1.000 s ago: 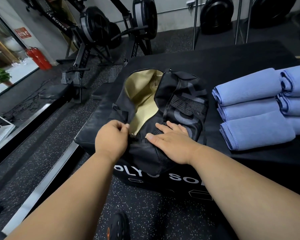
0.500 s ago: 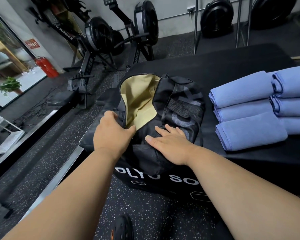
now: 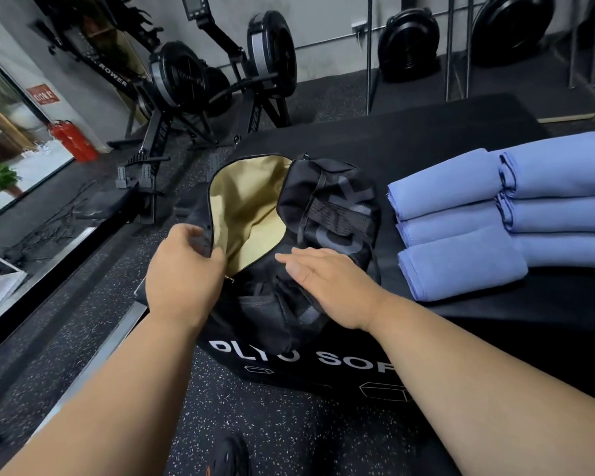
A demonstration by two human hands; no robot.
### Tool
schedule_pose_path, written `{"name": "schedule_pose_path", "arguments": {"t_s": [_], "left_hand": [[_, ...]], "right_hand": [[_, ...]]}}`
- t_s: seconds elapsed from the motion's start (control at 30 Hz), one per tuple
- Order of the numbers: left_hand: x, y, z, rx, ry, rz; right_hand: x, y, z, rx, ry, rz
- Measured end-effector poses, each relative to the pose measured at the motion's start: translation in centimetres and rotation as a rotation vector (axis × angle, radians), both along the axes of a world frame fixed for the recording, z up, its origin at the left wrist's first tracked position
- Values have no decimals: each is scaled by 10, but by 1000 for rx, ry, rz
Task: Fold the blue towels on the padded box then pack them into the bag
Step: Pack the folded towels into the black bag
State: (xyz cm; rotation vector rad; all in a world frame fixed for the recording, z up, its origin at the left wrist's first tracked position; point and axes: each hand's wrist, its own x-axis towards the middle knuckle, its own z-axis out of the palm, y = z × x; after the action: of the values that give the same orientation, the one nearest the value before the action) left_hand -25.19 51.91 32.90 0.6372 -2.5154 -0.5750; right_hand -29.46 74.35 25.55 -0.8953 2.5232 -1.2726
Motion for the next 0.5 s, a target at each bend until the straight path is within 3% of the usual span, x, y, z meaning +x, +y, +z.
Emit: {"name": "schedule_pose_path", "arguments": {"t_s": [0.2,0.43,0.5], "left_hand": [[-10,66,4,71,8,-188],[-22,155,-27,220,-175,-442],[-29,178,-46,359,-292,-467]], "right_hand": [[3,47,13,-194,89,-337],[-7,113,12,-546,51,-721],[-10,128,10,-591,45,-776]]}}
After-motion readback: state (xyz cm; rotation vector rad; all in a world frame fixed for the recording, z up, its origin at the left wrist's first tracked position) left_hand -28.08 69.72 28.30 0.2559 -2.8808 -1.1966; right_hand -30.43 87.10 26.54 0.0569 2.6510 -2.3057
